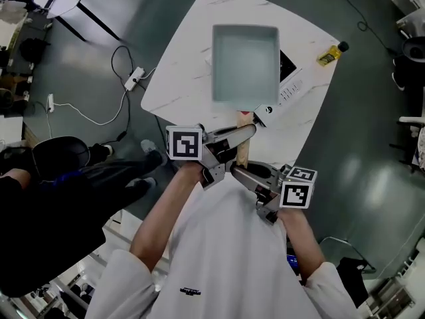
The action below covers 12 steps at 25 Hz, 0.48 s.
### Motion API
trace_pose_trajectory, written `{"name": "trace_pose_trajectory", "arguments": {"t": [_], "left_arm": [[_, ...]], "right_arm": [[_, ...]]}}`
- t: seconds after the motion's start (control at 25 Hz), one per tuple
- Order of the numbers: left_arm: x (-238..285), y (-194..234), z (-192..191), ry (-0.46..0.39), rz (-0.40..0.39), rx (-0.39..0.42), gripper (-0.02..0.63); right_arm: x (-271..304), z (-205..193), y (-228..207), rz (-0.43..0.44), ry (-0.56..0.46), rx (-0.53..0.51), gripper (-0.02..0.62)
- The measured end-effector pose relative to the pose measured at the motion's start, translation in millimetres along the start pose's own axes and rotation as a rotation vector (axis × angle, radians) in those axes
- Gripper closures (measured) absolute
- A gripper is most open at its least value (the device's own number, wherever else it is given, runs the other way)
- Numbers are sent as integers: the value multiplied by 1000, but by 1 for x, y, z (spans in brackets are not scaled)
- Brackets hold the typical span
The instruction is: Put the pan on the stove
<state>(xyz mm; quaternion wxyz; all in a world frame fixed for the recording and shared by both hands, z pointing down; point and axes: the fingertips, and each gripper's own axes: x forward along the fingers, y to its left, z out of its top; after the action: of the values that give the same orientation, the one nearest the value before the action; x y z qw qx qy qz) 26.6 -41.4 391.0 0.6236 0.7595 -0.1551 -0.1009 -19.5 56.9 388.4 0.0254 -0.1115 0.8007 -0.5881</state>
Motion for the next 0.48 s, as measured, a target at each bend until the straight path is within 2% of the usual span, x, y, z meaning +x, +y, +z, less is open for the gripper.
{"name": "trace_pose_trajectory", "arguments": {"t": [0.48], "left_arm": [[10, 19, 25, 29, 23, -38, 485]], "right_arm": [[11, 27, -17, -14, -19, 13, 502]]}}
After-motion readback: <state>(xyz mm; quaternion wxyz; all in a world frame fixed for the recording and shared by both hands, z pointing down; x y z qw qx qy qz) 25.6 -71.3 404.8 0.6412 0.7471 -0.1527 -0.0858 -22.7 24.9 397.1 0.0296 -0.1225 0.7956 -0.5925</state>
